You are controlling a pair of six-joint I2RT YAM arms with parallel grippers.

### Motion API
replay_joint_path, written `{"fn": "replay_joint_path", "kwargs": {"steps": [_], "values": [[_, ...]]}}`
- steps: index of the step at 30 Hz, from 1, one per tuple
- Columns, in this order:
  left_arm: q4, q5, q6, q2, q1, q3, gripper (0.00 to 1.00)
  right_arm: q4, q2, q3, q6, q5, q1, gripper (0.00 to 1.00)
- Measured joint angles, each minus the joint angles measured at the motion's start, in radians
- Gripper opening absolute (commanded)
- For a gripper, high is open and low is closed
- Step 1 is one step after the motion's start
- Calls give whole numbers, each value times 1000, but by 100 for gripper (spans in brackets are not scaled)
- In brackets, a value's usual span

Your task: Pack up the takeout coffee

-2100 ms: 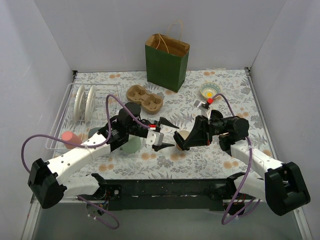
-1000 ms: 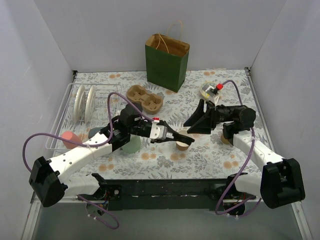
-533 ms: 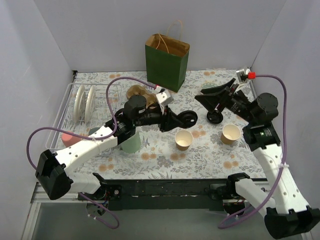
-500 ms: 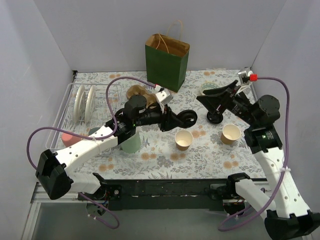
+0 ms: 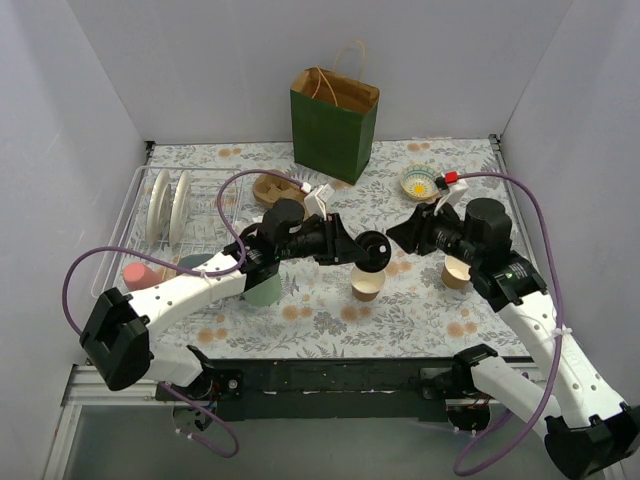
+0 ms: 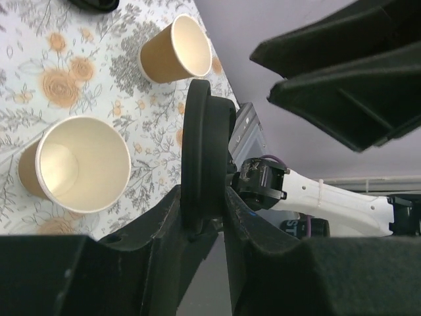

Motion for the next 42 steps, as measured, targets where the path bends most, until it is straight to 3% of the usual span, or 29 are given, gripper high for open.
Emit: {"fn": "replay_joint_path", "kwargs": {"steps": [8,23,26,27,29,30,31,34,37,42], "values": [[-16,-8,-105,45,0,-29,21,-64,37,-13,-22,85,103,36],[16,-16,-135,47,0,-43,20,-103,58,-63,-27,146,136,35],[24,-16,-138,47,0,-53,20,-94,60,-79,-23,144,138,26],[24,-16,-138,48,0,-56,21,-93,62,-82,-21,142,140,16],[29,-16,-138,58,0,-56,27,-87,66,-90,-19,147,142,1],[31,-14,-138,63,0,-57,33,-82,67,-94,-19,148,142,1],[31,-15,-137,66,0,-57,51,-78,67,-99,-17,153,142,1],[20,-29,-118,76,-4,-56,74,-72,66,-108,-17,159,142,1],[-55,-82,-75,79,-4,-41,83,-79,67,-109,-18,162,142,1],[-177,-204,-1,79,-2,43,85,-136,100,-100,-22,192,152,1]]}}
